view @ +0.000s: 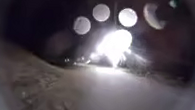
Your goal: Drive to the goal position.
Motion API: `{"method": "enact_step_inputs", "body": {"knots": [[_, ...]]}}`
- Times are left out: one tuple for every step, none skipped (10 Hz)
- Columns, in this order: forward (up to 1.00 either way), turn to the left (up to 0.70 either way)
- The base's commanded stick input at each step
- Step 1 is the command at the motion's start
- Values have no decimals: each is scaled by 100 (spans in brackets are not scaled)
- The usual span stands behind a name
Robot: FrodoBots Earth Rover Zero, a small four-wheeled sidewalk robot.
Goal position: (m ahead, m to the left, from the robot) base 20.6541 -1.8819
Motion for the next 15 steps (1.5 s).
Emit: {"method": "enact_step_inputs", "body": {"knots": [[100, 0], [100, 0], [100, 0], [100, 0], [100, 0], [100, 0], [100, 0], [100, 0], [100, 0], [100, 0], [100, 0], [100, 0], [100, 0], [100, 0], [100, 0]]}}
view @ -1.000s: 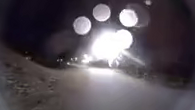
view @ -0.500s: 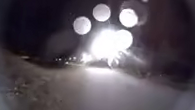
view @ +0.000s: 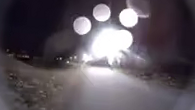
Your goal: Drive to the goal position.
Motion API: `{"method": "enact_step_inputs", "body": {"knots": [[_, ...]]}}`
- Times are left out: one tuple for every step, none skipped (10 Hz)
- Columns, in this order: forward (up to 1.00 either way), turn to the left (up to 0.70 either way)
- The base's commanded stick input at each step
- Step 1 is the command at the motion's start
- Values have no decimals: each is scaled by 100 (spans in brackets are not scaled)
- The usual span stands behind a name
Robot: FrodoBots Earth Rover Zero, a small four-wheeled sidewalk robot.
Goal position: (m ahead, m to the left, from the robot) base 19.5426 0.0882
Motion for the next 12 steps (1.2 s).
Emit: {"method": "enact_step_inputs", "body": {"knots": [[100, 0], [100, 0], [100, 0], [100, 0], [100, 0], [100, 39], [100, 29], [100, 0], [100, 0], [100, 0], [100, 0], [100, 0]]}}
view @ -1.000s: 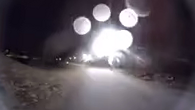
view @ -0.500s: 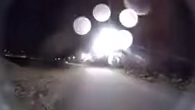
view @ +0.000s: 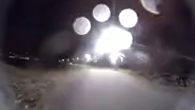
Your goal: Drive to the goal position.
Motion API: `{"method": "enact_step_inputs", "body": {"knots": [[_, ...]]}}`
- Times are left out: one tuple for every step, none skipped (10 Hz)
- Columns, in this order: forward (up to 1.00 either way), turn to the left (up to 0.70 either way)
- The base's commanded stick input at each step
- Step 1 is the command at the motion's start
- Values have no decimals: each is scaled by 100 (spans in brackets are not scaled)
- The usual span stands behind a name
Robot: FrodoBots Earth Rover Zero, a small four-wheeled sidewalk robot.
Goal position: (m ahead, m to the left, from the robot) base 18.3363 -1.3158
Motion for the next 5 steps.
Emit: {"method": "enact_step_inputs", "body": {"knots": [[100, 0], [100, 0], [100, 0], [100, 0], [100, 0]]}}
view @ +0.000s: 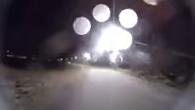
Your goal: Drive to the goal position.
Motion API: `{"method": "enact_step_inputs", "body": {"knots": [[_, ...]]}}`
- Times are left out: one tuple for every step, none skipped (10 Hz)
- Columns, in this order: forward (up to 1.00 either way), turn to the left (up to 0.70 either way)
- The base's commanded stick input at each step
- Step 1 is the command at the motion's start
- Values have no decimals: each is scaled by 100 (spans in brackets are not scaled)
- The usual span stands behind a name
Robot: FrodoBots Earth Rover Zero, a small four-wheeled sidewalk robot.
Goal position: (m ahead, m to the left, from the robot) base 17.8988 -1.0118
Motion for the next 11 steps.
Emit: {"method": "enact_step_inputs", "body": {"knots": [[100, 0], [100, 0], [100, 0], [100, 0], [100, 0], [100, 0], [100, 0], [100, 0], [100, 0], [100, 0], [100, 0]]}}
